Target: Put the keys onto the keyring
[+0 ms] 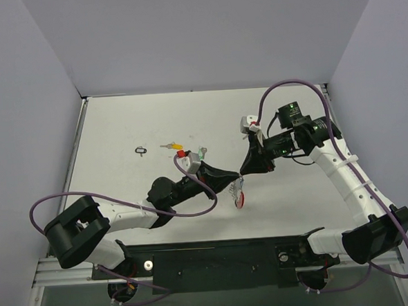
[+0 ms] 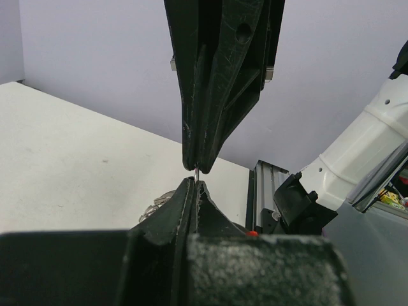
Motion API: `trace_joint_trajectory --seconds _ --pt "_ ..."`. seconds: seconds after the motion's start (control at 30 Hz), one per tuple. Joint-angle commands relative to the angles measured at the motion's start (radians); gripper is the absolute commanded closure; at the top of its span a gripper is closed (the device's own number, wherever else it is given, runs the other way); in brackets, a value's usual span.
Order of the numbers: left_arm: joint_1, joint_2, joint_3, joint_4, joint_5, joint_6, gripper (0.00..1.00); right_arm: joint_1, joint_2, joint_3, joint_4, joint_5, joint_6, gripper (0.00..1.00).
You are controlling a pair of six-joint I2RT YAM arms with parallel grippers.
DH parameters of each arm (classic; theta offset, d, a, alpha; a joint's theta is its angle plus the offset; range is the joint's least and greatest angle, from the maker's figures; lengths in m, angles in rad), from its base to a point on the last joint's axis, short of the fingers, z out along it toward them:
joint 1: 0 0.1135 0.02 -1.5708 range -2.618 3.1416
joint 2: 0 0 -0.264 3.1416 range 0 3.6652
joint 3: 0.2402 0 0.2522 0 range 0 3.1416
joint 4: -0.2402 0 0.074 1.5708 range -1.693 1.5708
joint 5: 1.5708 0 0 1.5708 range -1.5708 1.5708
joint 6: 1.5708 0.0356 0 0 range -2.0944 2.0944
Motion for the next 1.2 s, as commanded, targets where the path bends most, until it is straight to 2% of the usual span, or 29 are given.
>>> trace_joint_trajectory --seconds 0.0,0.03,0.1,0.17,0.33,0.77,0.8,0.83,1.17 --pt "-0.004 -0.039 0.003 0.235 -0.017 0.008 1.0 -0.004 0.005 0.002 -0.007 -0.074 0.012 0.94" --pt "-0.002 -0.042 0.002 0.235 -0.019 0.008 1.0 -0.004 0.006 0.0 -0.007 -0.074 0.015 0.92" --pt "-0.002 -0.044 -0.001 0.237 -0.019 0.009 1.0 -0.004 0.006 -0.006 -0.006 -0.075 0.016 0.8" --pt "-0.002 -0.044 -0.001 0.238 -0.022 0.009 1.0 -0.004 0.011 -0.011 -0.003 -0.087 0.022 0.78" --pt "-0.002 -0.053 -0.009 0.243 -0.032 0.012 1.0 -0.003 0.017 -0.021 -0.004 -0.107 0.028 0.87" --pt "-0.002 -0.048 -0.015 0.266 -0.042 0.006 1.0 0.017 0.038 -0.025 0.002 -0.107 0.039 0.9" --pt "-0.002 -0.048 -0.015 0.267 -0.043 0.008 1.0 0.017 0.042 -0.025 0.002 -0.107 0.039 0.92" --pt "-0.002 -0.048 -0.015 0.267 -0.042 0.008 1.0 0.019 0.043 -0.023 0.004 -0.106 0.039 1.0" --pt "-0.001 -0.05 -0.034 0.275 -0.06 -0.001 1.0 0.019 0.028 -0.02 0.001 -0.058 0.058 1.0"
